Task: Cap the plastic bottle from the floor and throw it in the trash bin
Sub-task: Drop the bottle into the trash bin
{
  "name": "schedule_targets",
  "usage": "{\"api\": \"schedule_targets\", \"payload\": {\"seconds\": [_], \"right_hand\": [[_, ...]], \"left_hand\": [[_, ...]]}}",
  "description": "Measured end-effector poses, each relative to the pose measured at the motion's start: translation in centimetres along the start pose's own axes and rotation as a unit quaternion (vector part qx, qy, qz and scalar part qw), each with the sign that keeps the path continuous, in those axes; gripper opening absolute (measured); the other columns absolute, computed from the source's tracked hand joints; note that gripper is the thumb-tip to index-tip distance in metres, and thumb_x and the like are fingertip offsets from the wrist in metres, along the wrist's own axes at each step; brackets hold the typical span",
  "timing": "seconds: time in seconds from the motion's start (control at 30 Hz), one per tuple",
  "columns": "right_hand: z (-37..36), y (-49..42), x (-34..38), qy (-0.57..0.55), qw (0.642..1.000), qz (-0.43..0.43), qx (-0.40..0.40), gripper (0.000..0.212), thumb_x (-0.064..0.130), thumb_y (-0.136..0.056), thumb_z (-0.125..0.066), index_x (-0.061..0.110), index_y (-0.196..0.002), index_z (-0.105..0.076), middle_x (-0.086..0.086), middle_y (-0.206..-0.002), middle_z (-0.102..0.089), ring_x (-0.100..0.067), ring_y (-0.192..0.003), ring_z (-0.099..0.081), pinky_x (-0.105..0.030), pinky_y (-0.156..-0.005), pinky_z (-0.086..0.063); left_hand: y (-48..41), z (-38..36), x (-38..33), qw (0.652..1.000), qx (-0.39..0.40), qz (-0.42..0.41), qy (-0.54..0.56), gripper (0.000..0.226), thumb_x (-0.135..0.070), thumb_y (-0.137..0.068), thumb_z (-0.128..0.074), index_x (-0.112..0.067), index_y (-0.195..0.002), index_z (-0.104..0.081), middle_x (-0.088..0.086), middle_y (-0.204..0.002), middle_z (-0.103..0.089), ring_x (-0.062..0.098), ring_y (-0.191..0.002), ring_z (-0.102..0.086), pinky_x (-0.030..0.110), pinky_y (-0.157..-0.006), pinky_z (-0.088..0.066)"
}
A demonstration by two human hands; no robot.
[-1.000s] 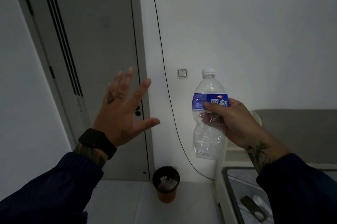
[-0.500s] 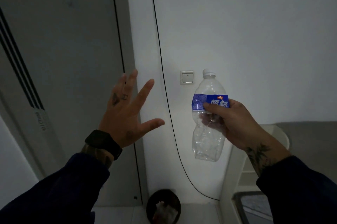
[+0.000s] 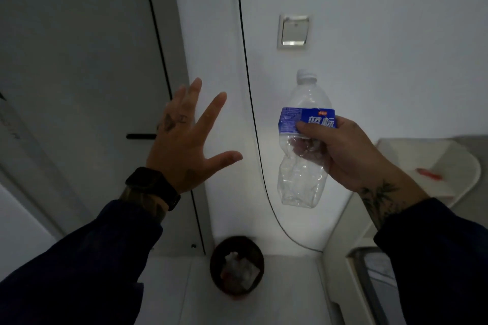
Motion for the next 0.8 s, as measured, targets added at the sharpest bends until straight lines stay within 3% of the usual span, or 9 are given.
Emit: {"api": "schedule_targets", "payload": {"seconds": [0.23, 0.47, 0.6, 0.7, 0.8], "right_hand": [[5.4, -3.8, -25.4, 0.004, 0.996, -0.082, -0.030, 0.022, -0.006, -0.083, -0.062, 0.000, -0.104, -0.066, -0.012, -0.072, -0.073, -0.027, -0.072, -0.072, -0.038, -0.073, -0.061], [9.9, -7.1, -56.1, 0.005, 0.981, -0.178, -0.071, 0.030, -0.011, -0.078, -0.053, -0.004, -0.105, -0.063, -0.026, -0.091, -0.068, -0.035, -0.084, -0.066, -0.050, -0.091, -0.053], [11.3, -8.8, -70.0, 0.011, 0.973, -0.217, -0.073, 0.029, -0.009, -0.078, -0.054, -0.002, -0.105, -0.062, -0.022, -0.091, -0.064, -0.031, -0.082, -0.065, -0.040, -0.072, -0.055], [11.1, -10.4, -76.6, 0.007, 0.972, -0.224, -0.071, 0.028, -0.009, -0.078, -0.056, -0.001, -0.105, -0.062, -0.021, -0.090, -0.066, -0.033, -0.083, -0.066, -0.040, -0.072, -0.054], [10.3, -11.7, -80.7, 0.018, 0.967, -0.243, -0.071, 0.018, -0.008, -0.079, -0.056, 0.002, -0.093, -0.062, -0.017, -0.077, -0.062, -0.024, -0.065, -0.063, -0.035, -0.063, -0.052]], "left_hand": [[10.6, -21.2, 4.1, 0.999, 0.030, 0.022, 0.014, 0.099, -0.083, -0.073, -0.039, -0.036, -0.153, -0.004, 0.011, -0.164, 0.003, 0.031, -0.150, 0.008, 0.052, -0.119, -0.007], [25.4, -45.1, 8.7, 0.994, 0.100, 0.033, 0.002, 0.097, -0.085, -0.073, -0.036, -0.042, -0.151, 0.003, 0.006, -0.165, 0.005, 0.028, -0.151, 0.009, 0.053, -0.120, -0.012], [32.3, -54.6, 11.7, 0.991, 0.120, 0.053, -0.007, 0.096, -0.085, -0.074, -0.035, -0.042, -0.151, 0.004, 0.007, -0.165, 0.004, 0.028, -0.151, 0.009, 0.053, -0.120, -0.014], [36.1, -58.8, 12.7, 0.991, 0.121, 0.050, -0.014, 0.093, -0.085, -0.075, -0.032, -0.044, -0.150, 0.005, 0.007, -0.165, 0.001, 0.029, -0.151, 0.006, 0.051, -0.119, -0.014], [38.3, -60.8, 13.5, 0.992, 0.114, 0.048, -0.022, 0.093, -0.083, -0.076, -0.034, -0.044, -0.150, 0.006, 0.009, -0.165, -0.004, 0.028, -0.151, 0.004, 0.048, -0.119, -0.014]]}}
Point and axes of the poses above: each hand's wrist, its own y-axis away from the middle knuckle, its own z-axis out of the back of the hand, x = y × z, the point moved 3 cm from there along -y, towards the middle knuckle
